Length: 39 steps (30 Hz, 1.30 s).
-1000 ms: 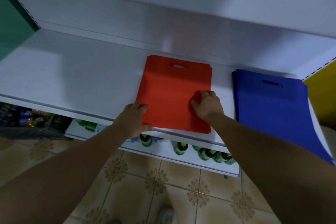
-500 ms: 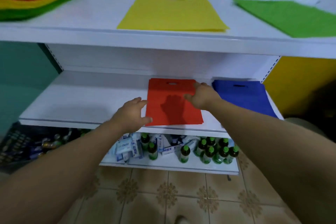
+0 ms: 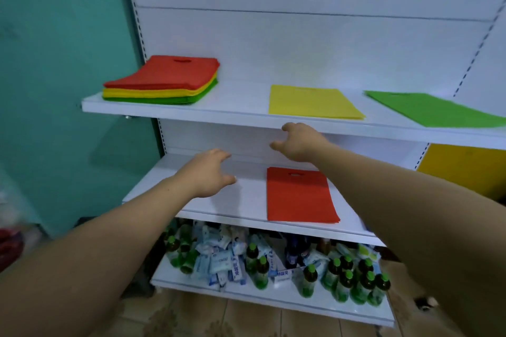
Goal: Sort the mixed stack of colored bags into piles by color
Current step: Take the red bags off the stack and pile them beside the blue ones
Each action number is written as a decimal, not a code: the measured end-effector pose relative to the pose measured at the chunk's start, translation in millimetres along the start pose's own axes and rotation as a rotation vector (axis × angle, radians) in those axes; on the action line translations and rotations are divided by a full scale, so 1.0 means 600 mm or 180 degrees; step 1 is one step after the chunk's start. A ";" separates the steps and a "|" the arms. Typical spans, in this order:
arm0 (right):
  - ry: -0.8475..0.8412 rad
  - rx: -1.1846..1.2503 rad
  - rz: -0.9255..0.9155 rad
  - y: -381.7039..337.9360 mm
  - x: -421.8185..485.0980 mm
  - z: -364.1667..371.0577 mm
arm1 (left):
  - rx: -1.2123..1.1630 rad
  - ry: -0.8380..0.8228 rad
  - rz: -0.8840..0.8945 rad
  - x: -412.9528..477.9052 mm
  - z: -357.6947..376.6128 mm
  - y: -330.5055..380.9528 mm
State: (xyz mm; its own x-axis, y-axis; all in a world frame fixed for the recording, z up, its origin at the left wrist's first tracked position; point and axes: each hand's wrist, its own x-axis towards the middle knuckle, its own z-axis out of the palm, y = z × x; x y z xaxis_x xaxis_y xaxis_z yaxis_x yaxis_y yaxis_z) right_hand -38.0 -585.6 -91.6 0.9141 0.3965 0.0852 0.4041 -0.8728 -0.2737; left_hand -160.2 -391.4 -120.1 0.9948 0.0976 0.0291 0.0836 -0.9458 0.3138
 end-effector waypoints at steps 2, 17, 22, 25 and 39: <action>0.0056 0.0006 -0.0132 -0.039 0.011 -0.017 | 0.0036 0.0136 -0.0057 -0.008 -0.033 -0.023; 0.0277 0.0029 -0.0934 -0.236 0.291 -0.045 | 0.0526 0.0878 -0.0575 0.128 -0.211 -0.222; 0.0186 0.0026 -0.1036 -0.273 0.406 -0.032 | 0.0600 0.0949 -0.0813 0.196 -0.244 -0.287; 0.0160 0.0056 -0.1008 -0.293 0.459 -0.018 | 0.0568 0.0945 -0.0902 0.229 -0.258 -0.319; 0.0388 0.0164 0.0087 -0.338 0.624 0.039 | 0.0459 0.0764 -0.0533 0.425 -0.326 -0.470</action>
State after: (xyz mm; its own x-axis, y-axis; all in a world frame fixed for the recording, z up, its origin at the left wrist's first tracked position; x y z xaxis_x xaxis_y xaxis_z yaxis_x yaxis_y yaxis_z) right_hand 221.5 -253.4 -26.3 0.9234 0.3326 0.1919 0.3796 -0.8658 -0.3260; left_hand 58.5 -39.2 -15.3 0.9259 0.3095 0.2167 0.2693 -0.9429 0.1959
